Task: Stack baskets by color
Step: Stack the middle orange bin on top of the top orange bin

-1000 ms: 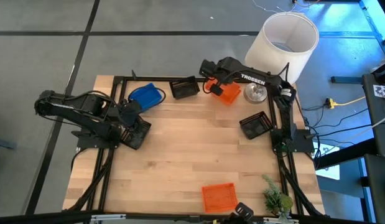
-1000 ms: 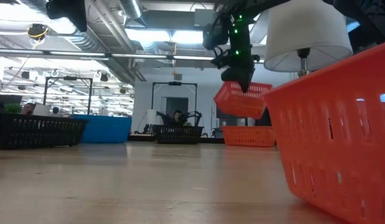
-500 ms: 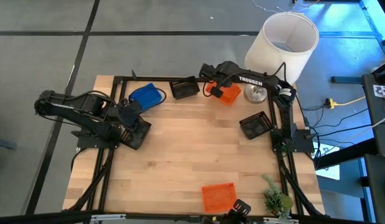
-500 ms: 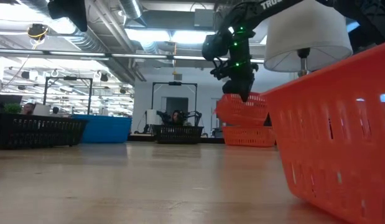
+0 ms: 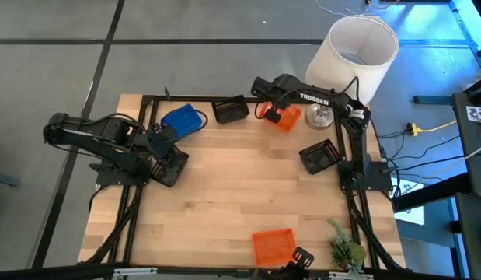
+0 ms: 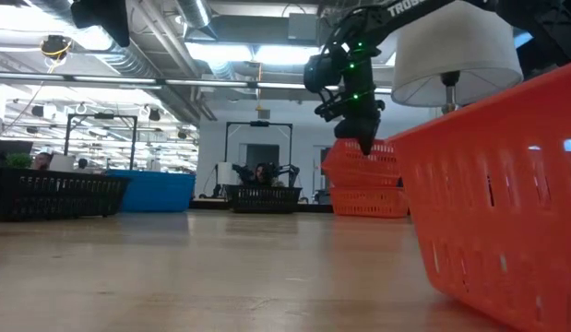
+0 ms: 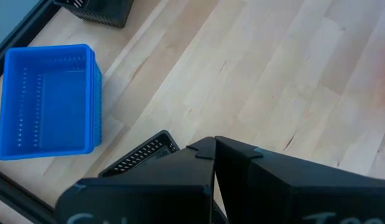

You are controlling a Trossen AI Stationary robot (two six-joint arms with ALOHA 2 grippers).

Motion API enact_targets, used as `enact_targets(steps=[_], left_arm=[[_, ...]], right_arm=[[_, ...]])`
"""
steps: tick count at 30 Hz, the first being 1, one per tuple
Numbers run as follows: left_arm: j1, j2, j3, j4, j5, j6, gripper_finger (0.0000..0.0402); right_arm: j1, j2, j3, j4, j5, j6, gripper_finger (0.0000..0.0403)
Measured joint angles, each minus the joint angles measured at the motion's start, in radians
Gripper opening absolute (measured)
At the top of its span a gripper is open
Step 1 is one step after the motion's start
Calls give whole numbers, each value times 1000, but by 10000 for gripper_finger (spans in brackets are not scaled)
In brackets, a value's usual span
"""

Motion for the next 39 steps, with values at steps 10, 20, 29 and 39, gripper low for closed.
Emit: enact_targets(steps=[10, 20, 29, 39], left_arm=[[0, 0, 0, 0, 0, 0, 0], [0, 0, 0, 0, 0, 0, 0], [0, 0, 0, 0, 1, 0, 0], [0, 0, 0, 0, 1, 0, 0]], right_arm=[[-5, -1, -11, 17, 10, 3, 0], [-9, -1, -99, 43, -69, 6, 0], [22, -1, -86, 38, -359, 8, 0], [100, -1, -86, 38, -434, 34, 0]])
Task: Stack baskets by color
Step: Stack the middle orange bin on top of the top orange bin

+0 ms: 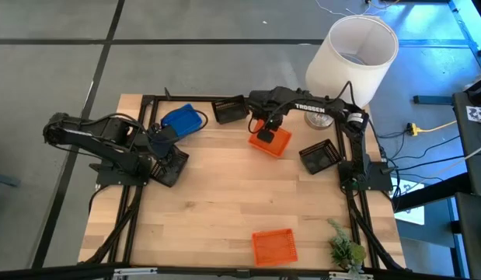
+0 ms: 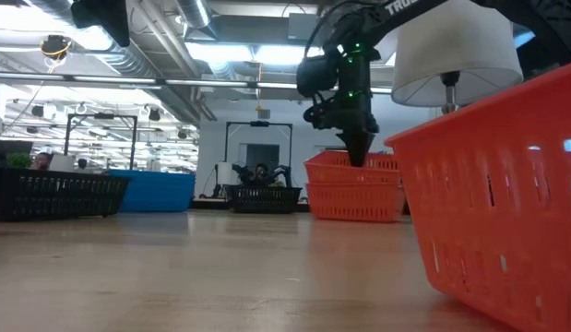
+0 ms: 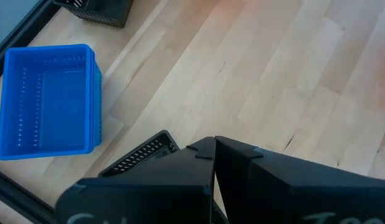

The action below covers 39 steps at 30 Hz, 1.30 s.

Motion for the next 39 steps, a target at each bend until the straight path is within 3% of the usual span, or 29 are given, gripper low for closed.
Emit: enact_targets(steps=[10, 18, 22, 39], left_arm=[[0, 0, 0, 0, 0, 0, 0], [0, 0, 0, -1, 0, 23, 0], [0, 0, 0, 0, 0, 26, 0], [0, 0, 0, -1, 2, 26, 0]], right_arm=[[21, 0, 5, -35, -7, 0, 0], [21, 0, 146, -101, -13, -1, 0], [9, -1, 173, -144, -74, -37, 0], [-31, 0, 6, -24, -139, -57, 0]])
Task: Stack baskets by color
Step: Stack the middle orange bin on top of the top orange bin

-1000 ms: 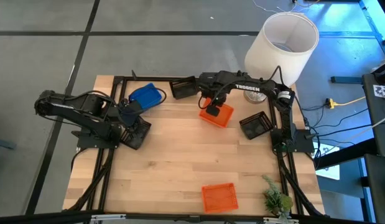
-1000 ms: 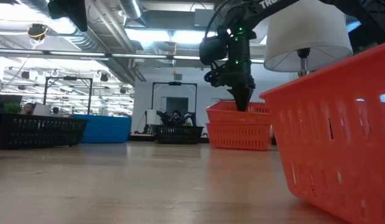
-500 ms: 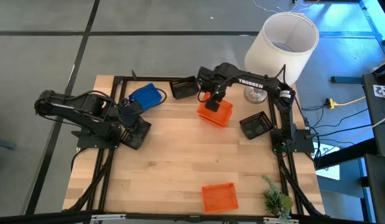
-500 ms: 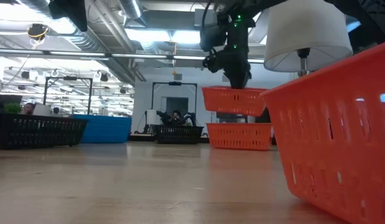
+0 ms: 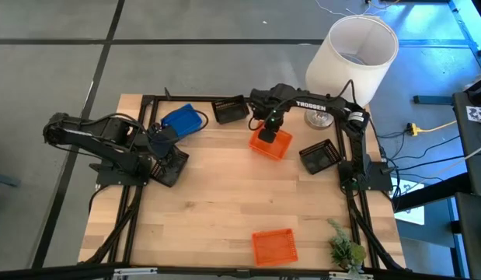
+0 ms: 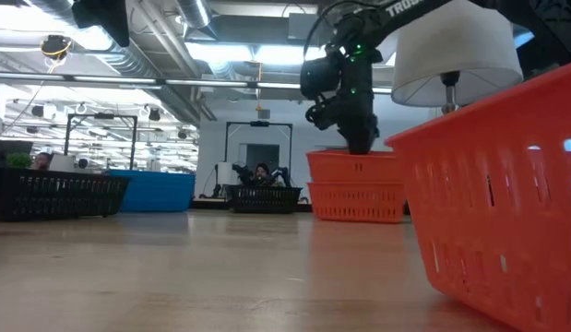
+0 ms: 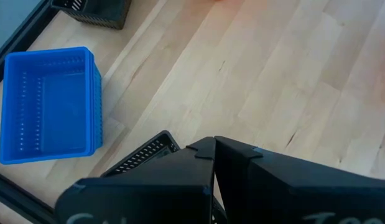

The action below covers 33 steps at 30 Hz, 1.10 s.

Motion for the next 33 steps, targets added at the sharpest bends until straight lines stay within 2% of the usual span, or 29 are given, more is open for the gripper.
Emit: enact_targets(steps=[13, 18, 24, 29, 33], left_arm=[[0, 0, 0, 0, 2, 0, 0], [0, 0, 0, 0, 2, 0, 0], [0, 0, 0, 0, 2, 0, 0], [0, 0, 0, 0, 2, 0, 0], [0, 0, 0, 0, 31, 0, 0]], right_arm=[[1, 0, 0, 25, 0, 2, 36], [1, 0, 0, 24, -33, -6, 36], [1, 0, 0, 23, -79, -23, 6], [1, 0, 0, 24, -71, -14, 34], [1, 0, 0, 19, -70, -23, 39]])
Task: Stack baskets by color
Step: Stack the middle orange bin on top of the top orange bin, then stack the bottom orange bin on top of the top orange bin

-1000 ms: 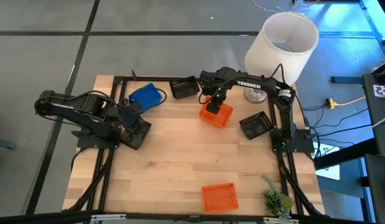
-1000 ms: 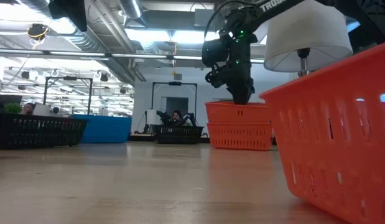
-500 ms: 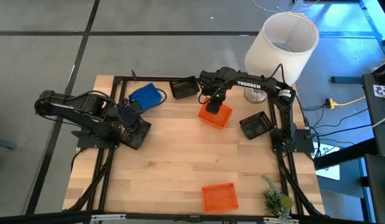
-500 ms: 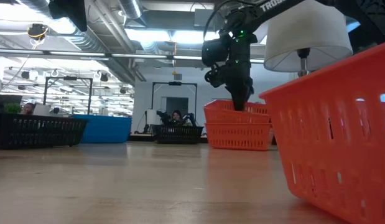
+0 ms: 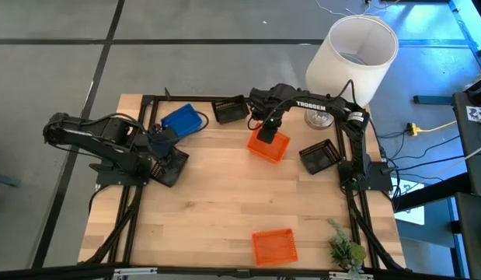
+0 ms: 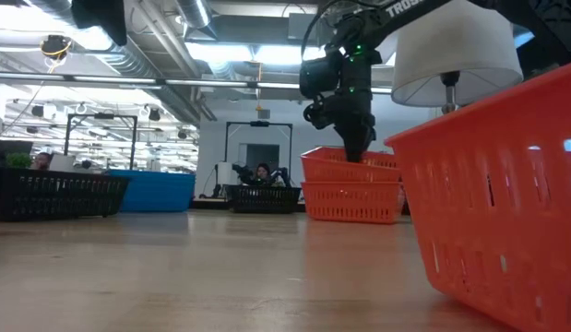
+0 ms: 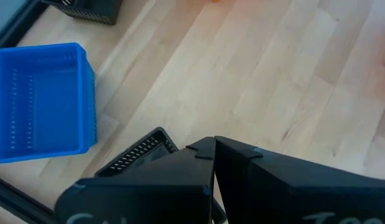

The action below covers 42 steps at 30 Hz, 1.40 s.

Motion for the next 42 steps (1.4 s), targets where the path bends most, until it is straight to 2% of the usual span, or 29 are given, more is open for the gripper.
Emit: enact_targets(steps=[10, 15, 17, 28, 33, 36, 42], left_arm=[[0, 0, 0, 0, 23, 0, 0], [0, 0, 0, 0, 23, 0, 0], [0, 0, 0, 0, 23, 0, 0], [0, 0, 0, 0, 39, 6, 0], [0, 0, 0, 0, 36, 7, 0], [0, 0, 0, 0, 17, 7, 0], [0, 0, 0, -12, 19, 8, 0]], right_arm=[[3, 0, 28, -96, -33, 5, 38], [3, 0, 28, -78, -33, -3, 7], [3, 0, 28, -60, -31, 1, 6], [8, 0, 29, -67, -26, -3, 98], [8, 0, 29, -105, -44, 55, 107], [8, 0, 29, -151, -124, 80, 108], [33, 0, 29, -139, -437, 56, 108]])
